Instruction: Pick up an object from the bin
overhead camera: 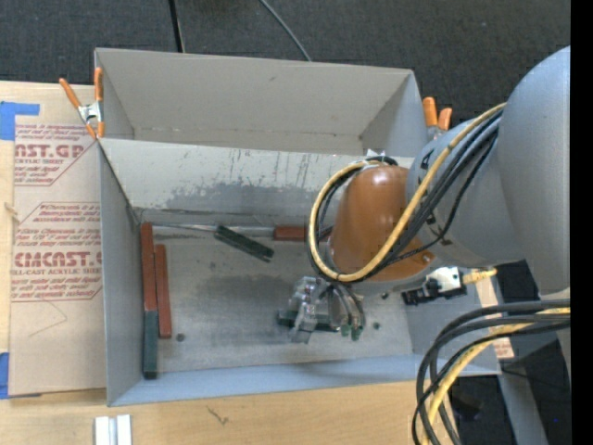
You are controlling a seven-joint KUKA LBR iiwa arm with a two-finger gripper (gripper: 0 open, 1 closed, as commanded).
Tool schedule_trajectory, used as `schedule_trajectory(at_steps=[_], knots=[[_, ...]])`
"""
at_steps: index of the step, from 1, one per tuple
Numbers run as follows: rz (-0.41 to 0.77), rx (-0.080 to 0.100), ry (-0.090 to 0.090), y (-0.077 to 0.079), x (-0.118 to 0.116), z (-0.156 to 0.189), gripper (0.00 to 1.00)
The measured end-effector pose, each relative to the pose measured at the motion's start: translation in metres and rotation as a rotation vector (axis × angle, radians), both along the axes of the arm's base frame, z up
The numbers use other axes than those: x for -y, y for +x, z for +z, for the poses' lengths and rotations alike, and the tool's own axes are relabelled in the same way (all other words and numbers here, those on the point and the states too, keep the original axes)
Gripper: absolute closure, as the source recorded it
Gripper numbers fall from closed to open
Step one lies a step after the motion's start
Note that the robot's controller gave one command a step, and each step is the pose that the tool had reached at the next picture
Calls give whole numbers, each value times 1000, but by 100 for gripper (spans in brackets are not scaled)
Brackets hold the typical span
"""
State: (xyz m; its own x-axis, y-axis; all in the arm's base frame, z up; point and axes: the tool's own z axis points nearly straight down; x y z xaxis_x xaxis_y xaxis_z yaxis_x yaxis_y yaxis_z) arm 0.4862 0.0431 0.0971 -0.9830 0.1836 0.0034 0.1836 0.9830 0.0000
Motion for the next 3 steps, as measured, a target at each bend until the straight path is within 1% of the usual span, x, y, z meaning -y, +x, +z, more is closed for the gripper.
schedule_trajectory(at_steps=[2, 3], knots=[[0, -3, 0, -1, 0, 32, 100], [0, 4, 0, 0, 0, 48, 100]])
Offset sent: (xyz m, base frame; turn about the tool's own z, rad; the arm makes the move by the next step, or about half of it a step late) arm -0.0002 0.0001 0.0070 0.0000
